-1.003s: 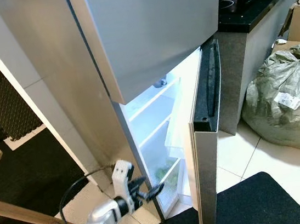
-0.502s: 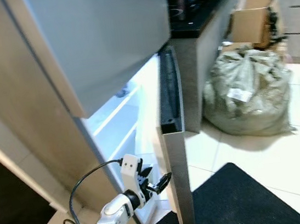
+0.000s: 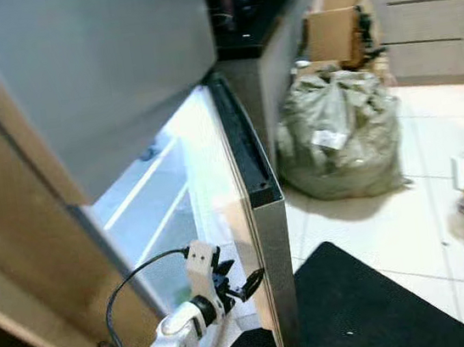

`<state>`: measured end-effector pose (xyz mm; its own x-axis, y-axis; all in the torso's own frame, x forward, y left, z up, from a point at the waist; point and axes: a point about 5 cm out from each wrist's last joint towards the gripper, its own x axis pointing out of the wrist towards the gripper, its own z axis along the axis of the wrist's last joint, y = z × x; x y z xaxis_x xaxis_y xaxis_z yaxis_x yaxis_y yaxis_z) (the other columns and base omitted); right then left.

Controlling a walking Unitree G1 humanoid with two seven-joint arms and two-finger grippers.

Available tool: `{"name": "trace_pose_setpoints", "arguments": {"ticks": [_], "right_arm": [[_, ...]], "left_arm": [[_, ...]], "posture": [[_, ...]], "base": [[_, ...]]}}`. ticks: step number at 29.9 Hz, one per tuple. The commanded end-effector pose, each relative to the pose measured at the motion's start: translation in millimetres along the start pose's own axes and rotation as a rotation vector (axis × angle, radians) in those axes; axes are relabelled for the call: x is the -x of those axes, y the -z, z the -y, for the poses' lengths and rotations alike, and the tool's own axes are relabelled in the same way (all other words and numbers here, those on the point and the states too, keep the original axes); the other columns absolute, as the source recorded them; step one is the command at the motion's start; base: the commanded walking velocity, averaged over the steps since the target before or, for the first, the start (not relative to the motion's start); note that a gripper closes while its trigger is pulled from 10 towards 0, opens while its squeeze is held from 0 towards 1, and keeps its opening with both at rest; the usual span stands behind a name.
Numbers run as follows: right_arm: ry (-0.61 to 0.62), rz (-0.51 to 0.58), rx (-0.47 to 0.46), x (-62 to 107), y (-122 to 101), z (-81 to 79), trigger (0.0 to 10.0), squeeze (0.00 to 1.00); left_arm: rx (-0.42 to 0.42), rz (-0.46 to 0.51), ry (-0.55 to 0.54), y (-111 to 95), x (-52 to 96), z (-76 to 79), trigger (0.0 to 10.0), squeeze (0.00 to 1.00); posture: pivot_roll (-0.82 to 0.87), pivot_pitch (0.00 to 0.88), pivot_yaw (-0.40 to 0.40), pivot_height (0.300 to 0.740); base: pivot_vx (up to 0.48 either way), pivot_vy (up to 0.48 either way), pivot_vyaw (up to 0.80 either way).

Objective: Restocking fridge

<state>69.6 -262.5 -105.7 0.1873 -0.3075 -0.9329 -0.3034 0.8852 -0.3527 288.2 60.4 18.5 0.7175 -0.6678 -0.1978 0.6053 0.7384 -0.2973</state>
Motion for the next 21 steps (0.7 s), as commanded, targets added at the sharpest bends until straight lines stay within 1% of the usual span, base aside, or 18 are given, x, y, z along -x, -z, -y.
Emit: {"name": "trace_pose_setpoints", "arguments": {"ticks": [1, 7, 12, 16, 21], "right_arm": [[-0.007, 0.003, -0.017, 0.1, -2, -3.5, 10.0, 0.0], [-0.008, 0.0, -0.017, 0.1, -1, -4.1, 10.0, 0.0], [-0.005, -0.003, -0.018, 0.1, 0, -3.3, 10.0, 0.0], [-0.003, -0.003, -0.018, 0.1, 0, -2.4, 10.0, 0.0], [-0.003, -0.001, -0.016, 0.0, -1, -2.0, 10.0, 0.0]], "left_arm": [[-0.02, 0.011, -0.011, -3, 0.0, -1.7, 10.0, 0.0], [-0.028, 0.009, -0.011, -3, -0.5, -0.9, 10.0, 0.0], [-0.017, 0.026, 0.014, -6, -4.6, 4.0, 10.0, 0.0], [-0.002, 0.045, 0.056, -9, -8.4, 10.0, 10.0, 0.0], [-0.005, 0.043, 0.077, -8, -8.9, 13.0, 10.0, 0.0]], "posture": [[-0.18, 0.046, 0.069, 0.74], [-0.18, 0.048, 0.069, 0.74], [-0.18, 0.047, 0.067, 0.74], [-0.18, 0.046, 0.066, 0.74], [-0.18, 0.046, 0.065, 0.74]], "base": [[0.0, 0.0, -0.8], [0.0, 0.0, -0.8], [0.0, 0.0, -0.8], [0.0, 0.0, -0.8], [0.0, 0.0, -0.8]]}}
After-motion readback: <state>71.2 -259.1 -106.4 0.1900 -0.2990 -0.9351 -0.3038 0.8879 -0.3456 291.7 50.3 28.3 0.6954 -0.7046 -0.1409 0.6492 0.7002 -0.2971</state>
